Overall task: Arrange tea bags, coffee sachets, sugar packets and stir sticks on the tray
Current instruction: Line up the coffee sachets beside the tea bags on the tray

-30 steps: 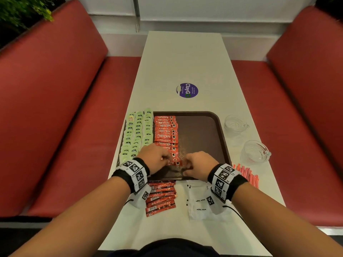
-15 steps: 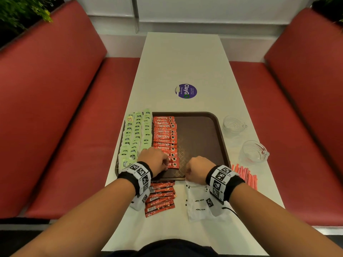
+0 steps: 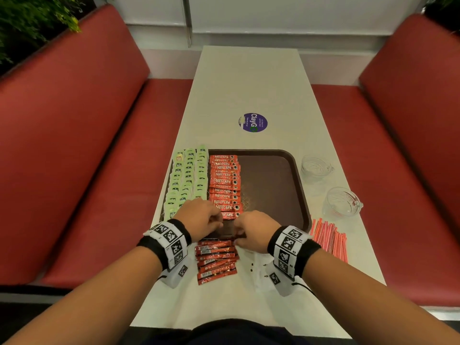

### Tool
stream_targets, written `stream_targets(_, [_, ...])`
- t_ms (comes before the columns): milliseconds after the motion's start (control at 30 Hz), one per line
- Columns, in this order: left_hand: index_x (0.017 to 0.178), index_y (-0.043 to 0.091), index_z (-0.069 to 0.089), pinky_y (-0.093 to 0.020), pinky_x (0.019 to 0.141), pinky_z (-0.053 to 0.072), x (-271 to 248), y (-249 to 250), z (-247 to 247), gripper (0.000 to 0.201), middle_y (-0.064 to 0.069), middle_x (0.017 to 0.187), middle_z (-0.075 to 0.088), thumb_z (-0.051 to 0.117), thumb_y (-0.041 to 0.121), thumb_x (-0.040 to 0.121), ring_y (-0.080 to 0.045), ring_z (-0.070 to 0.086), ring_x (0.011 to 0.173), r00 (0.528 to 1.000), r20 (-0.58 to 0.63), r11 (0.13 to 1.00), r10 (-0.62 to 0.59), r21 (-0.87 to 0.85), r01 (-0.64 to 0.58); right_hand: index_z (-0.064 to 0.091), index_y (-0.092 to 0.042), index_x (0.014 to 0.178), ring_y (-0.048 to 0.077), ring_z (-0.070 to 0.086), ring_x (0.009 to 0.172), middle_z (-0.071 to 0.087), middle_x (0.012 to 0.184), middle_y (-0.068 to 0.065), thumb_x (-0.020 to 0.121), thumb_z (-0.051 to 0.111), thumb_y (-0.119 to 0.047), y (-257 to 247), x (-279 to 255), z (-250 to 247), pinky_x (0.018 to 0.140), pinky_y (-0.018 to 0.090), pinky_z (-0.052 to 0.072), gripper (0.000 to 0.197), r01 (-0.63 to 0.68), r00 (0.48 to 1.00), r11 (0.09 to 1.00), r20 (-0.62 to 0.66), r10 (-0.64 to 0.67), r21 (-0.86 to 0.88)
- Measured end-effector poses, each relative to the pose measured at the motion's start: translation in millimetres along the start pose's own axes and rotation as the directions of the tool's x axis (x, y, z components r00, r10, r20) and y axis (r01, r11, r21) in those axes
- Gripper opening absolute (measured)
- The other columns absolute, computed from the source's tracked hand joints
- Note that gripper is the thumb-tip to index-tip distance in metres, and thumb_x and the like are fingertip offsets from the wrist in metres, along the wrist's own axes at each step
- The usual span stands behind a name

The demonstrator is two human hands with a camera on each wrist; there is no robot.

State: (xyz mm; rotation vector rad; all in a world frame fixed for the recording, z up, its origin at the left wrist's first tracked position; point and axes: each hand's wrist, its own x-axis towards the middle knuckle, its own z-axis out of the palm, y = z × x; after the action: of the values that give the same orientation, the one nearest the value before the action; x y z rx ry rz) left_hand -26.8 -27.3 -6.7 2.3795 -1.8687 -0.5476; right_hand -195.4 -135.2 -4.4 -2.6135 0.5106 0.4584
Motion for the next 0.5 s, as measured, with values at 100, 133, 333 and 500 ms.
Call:
stream_targets(100, [0.099, 0.034, 0.07, -0.034, 0.086, 0.045, -24.4, -2.3, 2.2, 0.019, 0.015, 0.096, 0.062, 0.064, 0.049, 0.088, -0.01, 0.054, 0.093, 0.996, 0.086, 0.997, 0.019, 0.078, -0.026, 0.069, -0.026, 0.103, 0.019, 0.06, 0.088, 0.064, 0.099, -0.003, 0.088, 0.066, -0.04, -18.3, 0.1, 8.8, 0.079, 0.037, 0.055, 0.021, 0.044, 0.999, 0.995, 0.027, -0.041, -0.09])
stream_targets(133, [0.103, 0.034, 0.07, -0.034, 0.087, 0.044, -31.4, -2.8, 4.5, 0.022, 0.014, 0.099, 0.063, 0.064, 0.05, 0.088, -0.011, 0.054, 0.096, 0.994, 0.111, 0.994, 0.019, 0.106, -0.031, 0.069, -0.025, 0.107, 0.021, 0.06, 0.09, 0.064, 0.1, -0.002, 0.088, 0.065, -0.043, -23.5, 0.1, 11.2, 0.08, 0.038, 0.055, 0.026, 0.047, 0.998, 0.99, 0.037, -0.042, -0.13])
stream_targets(333, [0.123, 0.031, 0.06, -0.037, 0.089, 0.041, -57.4, -1.2, 26.5, 0.042, 0.007, 0.118, 0.059, 0.064, 0.052, 0.087, -0.019, 0.052, 0.11, 0.985, 0.173, 0.97, -0.019, 0.244, -0.024, 0.066, -0.019, 0.106, 0.026, 0.064, 0.091, 0.065, 0.101, 0.003, 0.09, 0.063, -0.039, -44.6, 7.0, 29.1, 0.077, 0.039, 0.056, 0.026, 0.027, 0.999, 0.961, 0.053, -0.013, -0.274])
stream_targets(500, [0.129, 0.027, 0.059, -0.039, 0.093, 0.04, -62.3, -0.3, 32.9, 0.05, 0.003, 0.122, 0.059, 0.063, 0.054, 0.088, -0.022, 0.051, 0.116, 0.985, 0.159, 0.962, -0.073, 0.27, 0.028, 0.067, -0.018, 0.106, 0.027, 0.064, 0.091, 0.066, 0.101, 0.004, 0.092, 0.06, -0.028, -47.8, 8.7, 30.0, 0.074, 0.037, 0.054, 0.018, -0.01, 0.996, 0.962, 0.082, 0.034, -0.273])
